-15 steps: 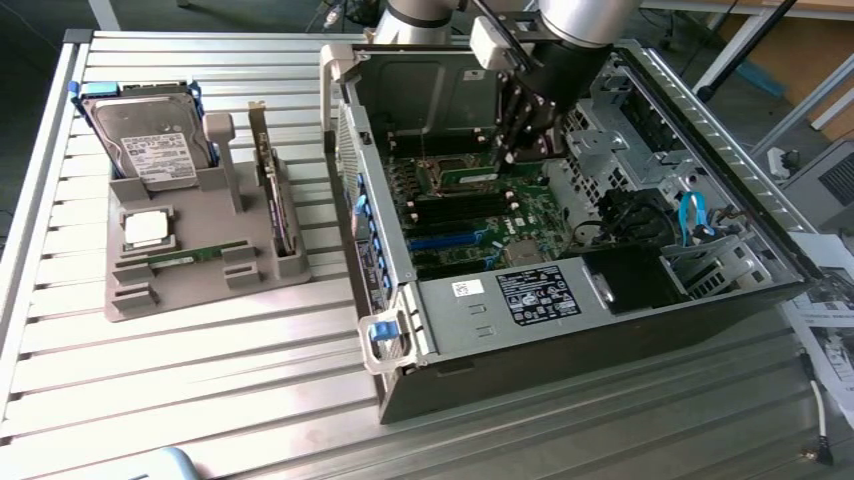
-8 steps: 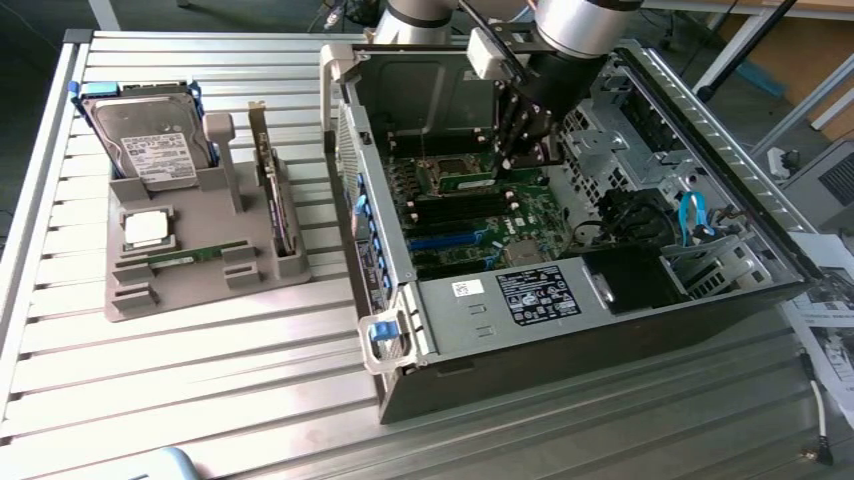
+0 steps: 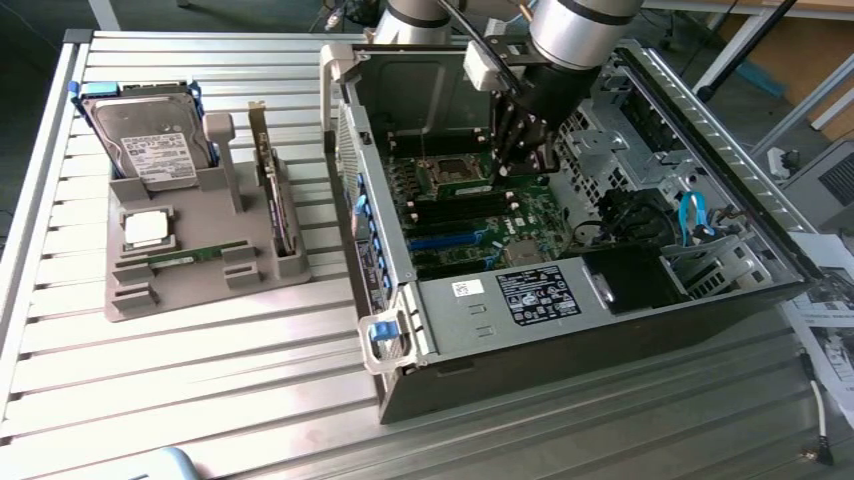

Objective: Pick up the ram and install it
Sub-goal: 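Insert the ram into the slot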

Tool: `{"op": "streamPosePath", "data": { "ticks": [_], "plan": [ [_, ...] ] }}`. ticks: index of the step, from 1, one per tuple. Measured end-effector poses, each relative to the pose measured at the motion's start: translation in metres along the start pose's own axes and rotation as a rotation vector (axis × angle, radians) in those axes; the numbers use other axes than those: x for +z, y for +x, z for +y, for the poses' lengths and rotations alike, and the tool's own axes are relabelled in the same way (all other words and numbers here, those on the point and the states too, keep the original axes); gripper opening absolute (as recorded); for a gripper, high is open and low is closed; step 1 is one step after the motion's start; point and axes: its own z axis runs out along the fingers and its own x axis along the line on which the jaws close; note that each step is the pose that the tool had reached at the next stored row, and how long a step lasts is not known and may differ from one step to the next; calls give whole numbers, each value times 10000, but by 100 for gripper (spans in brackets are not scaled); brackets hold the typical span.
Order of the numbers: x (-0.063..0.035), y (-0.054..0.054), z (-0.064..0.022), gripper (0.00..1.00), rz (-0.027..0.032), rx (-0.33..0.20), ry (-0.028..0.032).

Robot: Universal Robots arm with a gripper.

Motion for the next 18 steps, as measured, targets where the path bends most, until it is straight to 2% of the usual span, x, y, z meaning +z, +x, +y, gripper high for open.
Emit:
{"op": "streamPosePath", "data": {
  "ticks": [6,18],
  "plan": [
    [58,1,-2,12,-1,-18,0],
    [71,-7,-3,12,1,5,-1]
  ]
}}
